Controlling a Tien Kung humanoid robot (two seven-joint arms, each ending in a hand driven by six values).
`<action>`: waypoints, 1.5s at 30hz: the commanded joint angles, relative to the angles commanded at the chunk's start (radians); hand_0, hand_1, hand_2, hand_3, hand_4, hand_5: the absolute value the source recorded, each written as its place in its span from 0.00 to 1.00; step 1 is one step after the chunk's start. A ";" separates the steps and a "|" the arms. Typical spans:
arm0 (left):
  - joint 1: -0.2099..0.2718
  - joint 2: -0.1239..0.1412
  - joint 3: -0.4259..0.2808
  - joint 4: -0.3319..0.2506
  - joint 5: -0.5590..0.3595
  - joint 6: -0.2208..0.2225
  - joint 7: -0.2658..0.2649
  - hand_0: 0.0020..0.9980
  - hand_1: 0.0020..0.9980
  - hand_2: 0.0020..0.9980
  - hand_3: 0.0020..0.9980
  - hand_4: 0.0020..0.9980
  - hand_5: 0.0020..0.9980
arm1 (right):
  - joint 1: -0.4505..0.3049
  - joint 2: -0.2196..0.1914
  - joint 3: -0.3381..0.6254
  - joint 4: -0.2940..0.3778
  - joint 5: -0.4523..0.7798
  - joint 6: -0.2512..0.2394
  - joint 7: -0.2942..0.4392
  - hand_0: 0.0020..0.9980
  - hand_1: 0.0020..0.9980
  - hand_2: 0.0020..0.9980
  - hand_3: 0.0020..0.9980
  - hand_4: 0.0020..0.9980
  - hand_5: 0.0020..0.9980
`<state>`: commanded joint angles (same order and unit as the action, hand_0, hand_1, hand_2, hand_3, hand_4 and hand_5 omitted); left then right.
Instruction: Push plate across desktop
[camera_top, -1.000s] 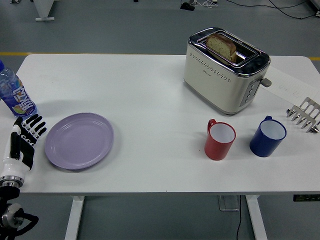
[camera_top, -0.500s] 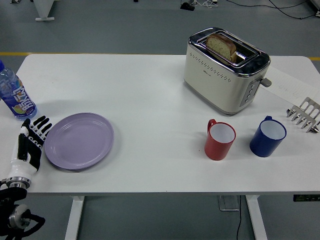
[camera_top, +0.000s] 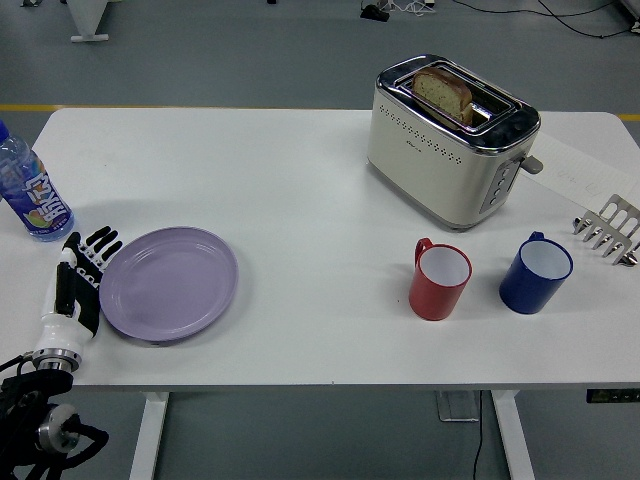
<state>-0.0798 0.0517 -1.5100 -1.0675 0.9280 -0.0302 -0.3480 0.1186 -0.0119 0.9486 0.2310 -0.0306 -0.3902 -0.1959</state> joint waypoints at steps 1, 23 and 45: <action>-0.001 -0.004 0.002 0.000 0.000 0.000 0.001 0.83 0.83 0.83 0.72 0.54 1.00 | 0.001 0.000 -0.001 0.000 0.003 0.000 0.002 0.55 0.47 0.61 0.59 0.32 0.51; -0.008 -0.019 0.052 -0.006 -0.006 -0.008 0.005 0.84 0.84 0.84 0.73 0.54 1.00 | 0.012 0.000 0.003 -0.001 -0.011 0.004 0.000 0.55 0.47 0.61 0.59 0.32 0.51; -0.016 -0.044 0.141 -0.032 -0.012 -0.005 0.008 0.84 0.84 0.85 0.74 0.54 1.00 | 0.016 -0.001 0.006 -0.002 -0.019 0.005 -0.002 0.55 0.47 0.61 0.59 0.32 0.51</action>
<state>-0.0958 0.0080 -1.3695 -1.0990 0.9155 -0.0353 -0.3401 0.1347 -0.0128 0.9549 0.2292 -0.0494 -0.3847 -0.1979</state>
